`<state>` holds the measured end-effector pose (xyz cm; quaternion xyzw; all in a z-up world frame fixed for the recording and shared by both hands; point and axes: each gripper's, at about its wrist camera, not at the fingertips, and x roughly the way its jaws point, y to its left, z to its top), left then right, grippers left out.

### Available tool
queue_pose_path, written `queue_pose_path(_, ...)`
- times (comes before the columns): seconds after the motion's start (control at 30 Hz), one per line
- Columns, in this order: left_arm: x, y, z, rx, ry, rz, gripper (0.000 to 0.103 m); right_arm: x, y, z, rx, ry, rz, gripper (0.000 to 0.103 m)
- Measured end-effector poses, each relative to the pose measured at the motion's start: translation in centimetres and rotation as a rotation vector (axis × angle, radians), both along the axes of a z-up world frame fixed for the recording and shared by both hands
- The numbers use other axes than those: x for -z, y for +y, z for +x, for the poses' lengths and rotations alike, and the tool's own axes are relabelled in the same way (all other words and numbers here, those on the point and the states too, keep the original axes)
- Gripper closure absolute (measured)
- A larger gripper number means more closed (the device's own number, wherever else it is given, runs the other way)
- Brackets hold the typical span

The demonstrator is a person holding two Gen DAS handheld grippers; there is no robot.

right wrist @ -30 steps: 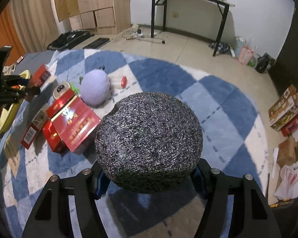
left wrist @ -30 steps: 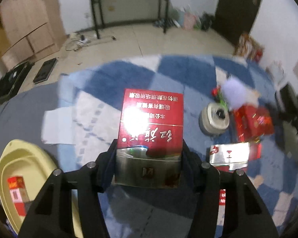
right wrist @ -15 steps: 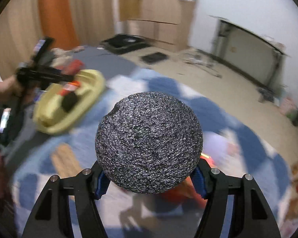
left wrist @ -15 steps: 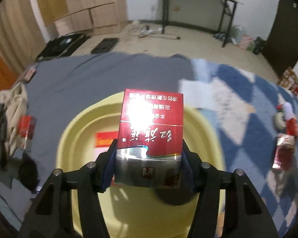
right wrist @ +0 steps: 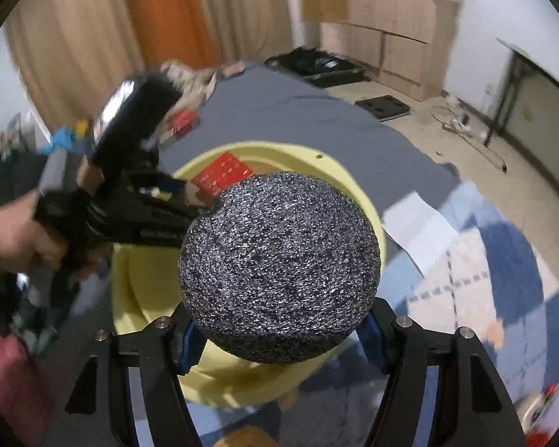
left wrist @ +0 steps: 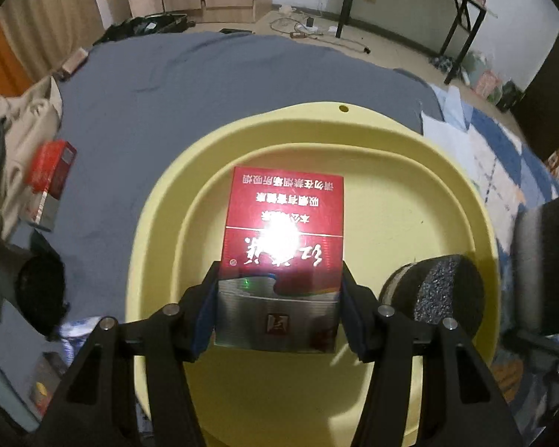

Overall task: Organize rigid objects
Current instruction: 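Carry both items to the yellow tray and release them inside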

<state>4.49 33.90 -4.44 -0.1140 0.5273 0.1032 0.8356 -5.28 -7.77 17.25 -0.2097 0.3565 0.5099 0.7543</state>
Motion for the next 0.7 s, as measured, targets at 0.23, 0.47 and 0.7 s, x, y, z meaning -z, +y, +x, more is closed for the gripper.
queue_pose_path(0.23,0.2,0.4,0.9,-0.019,-0.019,-0.023,0.044,1.0,3.1,0.3,-0.067,0.014,-0.071,0.036)
queue_pose_path(0.47,0.2,0.5,1.1,-0.023,-0.029,-0.006,0.038,2.2,6.0,-0.2,-0.045,-0.017,-0.111,0.035)
queue_pose_path(0.7,-3.0,1.4,-0.1,-0.110,-0.178,0.010,0.001,1.1,6.0,-1.2,-0.026,-0.048,-0.063,0.004)
